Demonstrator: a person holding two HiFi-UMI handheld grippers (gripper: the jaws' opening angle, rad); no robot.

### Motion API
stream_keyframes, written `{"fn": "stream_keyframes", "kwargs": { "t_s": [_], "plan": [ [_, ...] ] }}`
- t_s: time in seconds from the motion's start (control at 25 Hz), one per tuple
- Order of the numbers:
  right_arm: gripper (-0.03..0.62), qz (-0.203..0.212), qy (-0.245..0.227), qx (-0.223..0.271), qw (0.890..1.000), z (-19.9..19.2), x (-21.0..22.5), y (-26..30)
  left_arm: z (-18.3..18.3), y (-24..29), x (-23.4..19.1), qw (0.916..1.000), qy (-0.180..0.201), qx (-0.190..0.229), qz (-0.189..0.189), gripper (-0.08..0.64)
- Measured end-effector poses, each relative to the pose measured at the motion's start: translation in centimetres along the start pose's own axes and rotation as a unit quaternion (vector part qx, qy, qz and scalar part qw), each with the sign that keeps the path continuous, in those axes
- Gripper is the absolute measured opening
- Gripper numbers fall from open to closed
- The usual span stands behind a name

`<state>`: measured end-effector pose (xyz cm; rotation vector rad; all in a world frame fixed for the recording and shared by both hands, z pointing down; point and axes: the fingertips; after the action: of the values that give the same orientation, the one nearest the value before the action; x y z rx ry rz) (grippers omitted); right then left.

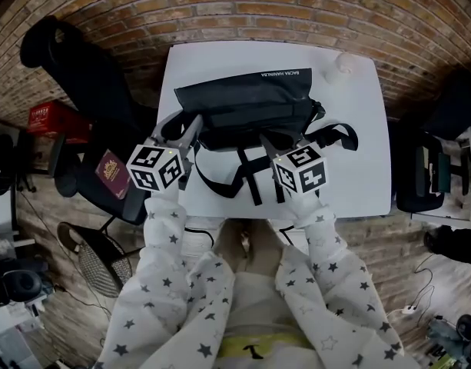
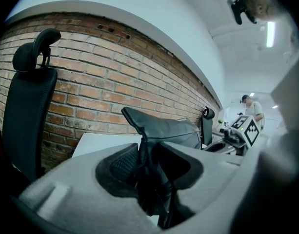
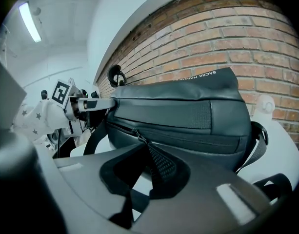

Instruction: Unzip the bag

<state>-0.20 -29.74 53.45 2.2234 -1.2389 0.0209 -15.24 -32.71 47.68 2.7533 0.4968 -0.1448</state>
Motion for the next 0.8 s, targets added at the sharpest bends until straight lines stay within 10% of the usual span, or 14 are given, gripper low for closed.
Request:
{"fn": "stream_keyframes", "kwargs": {
  "t_s": [0.8],
  "plan": [
    [0.015, -0.065, 0.013, 0.011, 0.998, -0.3, 2.6, -2.9, 0.0, -0.1, -0.4, 0.9999, -0.001, 0.002, 0.012, 0.132]
  ]
}}
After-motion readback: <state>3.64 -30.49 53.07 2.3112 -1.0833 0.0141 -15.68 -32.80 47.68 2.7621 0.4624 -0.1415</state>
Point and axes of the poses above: the fingertips, and each gripper's own axes: y forward along the fingers, x to its right, z out of its top, and after that the axes turned 12 degrees about z, right-handed
